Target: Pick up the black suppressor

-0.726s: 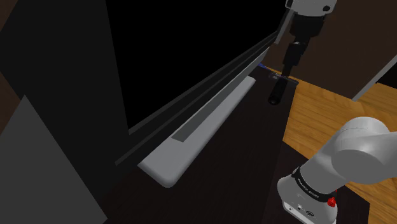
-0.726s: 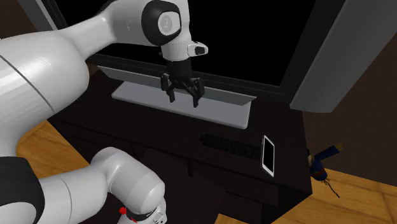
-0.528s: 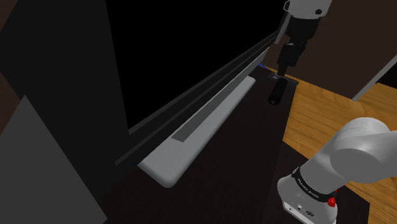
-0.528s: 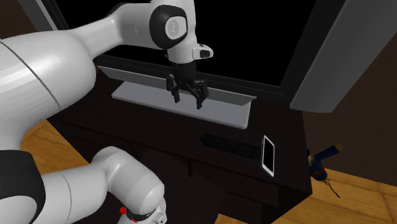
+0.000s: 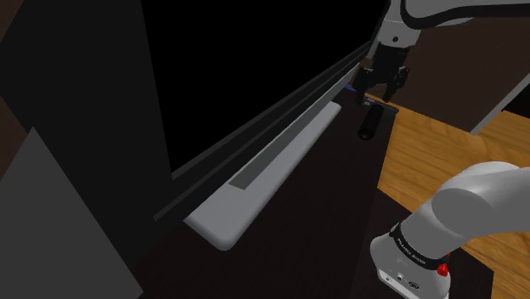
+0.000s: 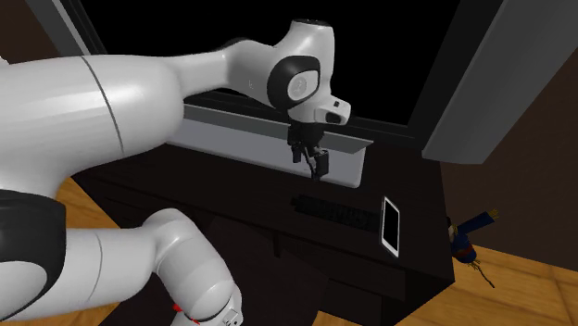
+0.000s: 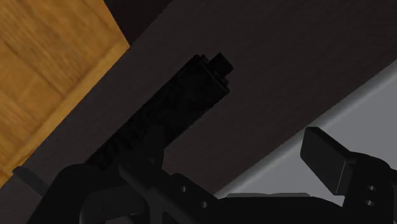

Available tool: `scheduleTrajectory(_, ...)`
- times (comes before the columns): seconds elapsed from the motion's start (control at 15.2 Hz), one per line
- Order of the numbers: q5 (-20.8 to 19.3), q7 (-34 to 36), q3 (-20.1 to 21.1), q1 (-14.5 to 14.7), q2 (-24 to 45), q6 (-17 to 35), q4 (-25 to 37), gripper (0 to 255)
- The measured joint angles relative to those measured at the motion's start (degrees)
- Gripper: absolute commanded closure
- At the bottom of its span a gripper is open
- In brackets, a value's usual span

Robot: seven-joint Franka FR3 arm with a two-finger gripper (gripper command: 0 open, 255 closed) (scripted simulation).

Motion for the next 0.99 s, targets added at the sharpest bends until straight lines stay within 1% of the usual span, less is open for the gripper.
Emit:
scheduleTrajectory(0.33,0.2,12.5,-2.5,-7.2,3.5,8.8,-3.2,0)
scheduleTrajectory(0.53,0.4,19.7,-3.8,-11.2,4.0,13.5,-6.1,0)
scheduleTrajectory(0.66,0.4,21.5,-4.2,-12.2,4.8,15.8,-7.2,0)
scheduleTrajectory(0.99,0.2,22.2,-4.5,-12.6,5.8,20.3,-10.5,0)
